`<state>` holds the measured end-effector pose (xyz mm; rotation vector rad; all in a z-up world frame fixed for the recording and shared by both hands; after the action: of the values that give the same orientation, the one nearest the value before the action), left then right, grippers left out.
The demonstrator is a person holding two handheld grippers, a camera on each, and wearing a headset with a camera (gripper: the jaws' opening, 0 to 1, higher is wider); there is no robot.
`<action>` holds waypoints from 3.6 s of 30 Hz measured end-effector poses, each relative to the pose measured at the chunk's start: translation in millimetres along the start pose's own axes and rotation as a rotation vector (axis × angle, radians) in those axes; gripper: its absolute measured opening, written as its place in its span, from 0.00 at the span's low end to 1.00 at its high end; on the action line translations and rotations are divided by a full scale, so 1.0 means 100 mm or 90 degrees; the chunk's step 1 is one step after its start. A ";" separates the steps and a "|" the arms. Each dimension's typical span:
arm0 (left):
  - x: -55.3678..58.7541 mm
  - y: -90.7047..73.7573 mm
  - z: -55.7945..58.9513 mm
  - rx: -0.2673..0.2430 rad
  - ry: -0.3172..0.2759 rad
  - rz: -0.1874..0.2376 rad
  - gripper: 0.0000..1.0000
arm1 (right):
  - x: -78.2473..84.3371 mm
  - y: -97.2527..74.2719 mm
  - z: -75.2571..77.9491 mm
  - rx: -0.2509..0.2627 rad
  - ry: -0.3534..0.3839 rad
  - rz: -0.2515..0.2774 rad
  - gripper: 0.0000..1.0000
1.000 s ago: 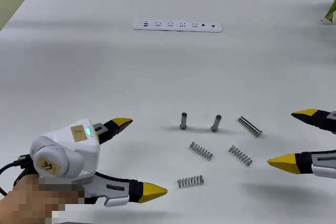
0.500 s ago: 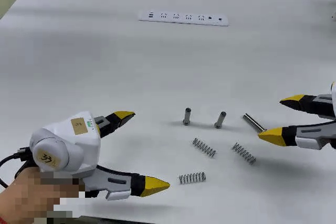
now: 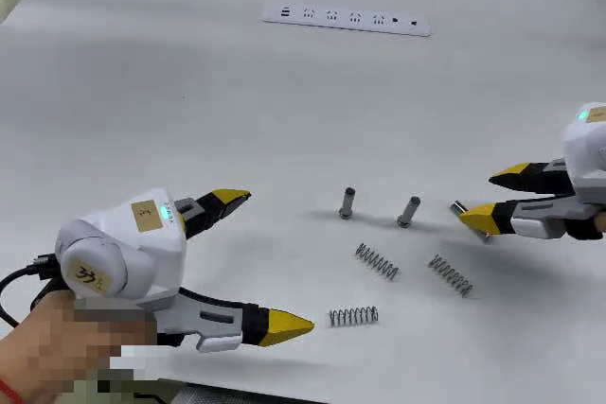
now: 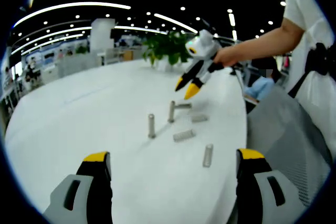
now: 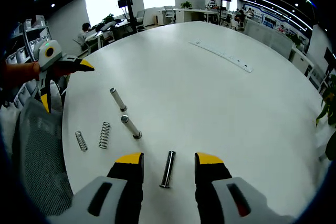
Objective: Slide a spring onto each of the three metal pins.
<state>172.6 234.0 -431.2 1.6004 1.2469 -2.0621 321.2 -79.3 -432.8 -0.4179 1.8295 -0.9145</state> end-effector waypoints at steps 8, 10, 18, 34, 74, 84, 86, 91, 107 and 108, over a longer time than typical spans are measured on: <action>-0.01 0.01 -0.02 -0.001 -0.009 0.004 1.00 | -0.01 0.13 0.08 -0.001 0.028 -0.029 0.31; -0.01 0.02 -0.02 -0.001 -0.013 0.006 1.00 | -0.03 0.17 0.13 0.000 0.033 -0.038 0.28; 0.00 0.04 -0.03 0.001 -0.019 0.007 1.00 | -0.05 0.26 0.12 -0.002 0.046 -0.080 0.21; 0.02 0.07 -0.03 0.004 -0.032 0.013 1.00 | -0.03 0.39 0.19 -0.017 0.070 -0.148 0.14; 0.02 0.07 -0.02 0.005 -0.038 0.016 1.00 | -0.08 0.30 0.05 0.003 0.034 -0.161 0.09; -0.01 0.07 -0.02 0.007 -0.034 0.018 1.00 | -0.06 0.23 0.11 0.011 0.040 -0.119 0.09; -0.01 0.07 -0.02 0.008 -0.033 0.017 1.00 | -0.06 0.21 0.09 0.012 0.041 -0.110 0.09; -0.02 0.07 -0.01 0.008 -0.031 0.017 1.00 | -0.04 0.16 0.10 0.013 0.044 -0.091 0.09; -0.06 0.07 0.02 0.015 -0.021 0.012 1.00 | 0.00 0.02 0.03 0.028 0.042 -0.019 0.09; -0.06 0.07 0.02 0.016 -0.021 0.012 1.00 | 0.00 0.01 0.03 0.029 0.042 -0.016 0.09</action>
<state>177.8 226.7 -429.4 1.5760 1.1960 -2.0922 323.6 -79.4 -434.4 -0.3874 1.8637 -0.9963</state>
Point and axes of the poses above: the centre of the closed fingertips' face, and the gripper's own axes: y roughly forward along the fingers, z roughly to its right, x roughly out of its underside, the point moved 10 cm from there along -y, roughly backward along the fingers, and after that the axes turned 10 degrees about -x, right-handed, at the moved point
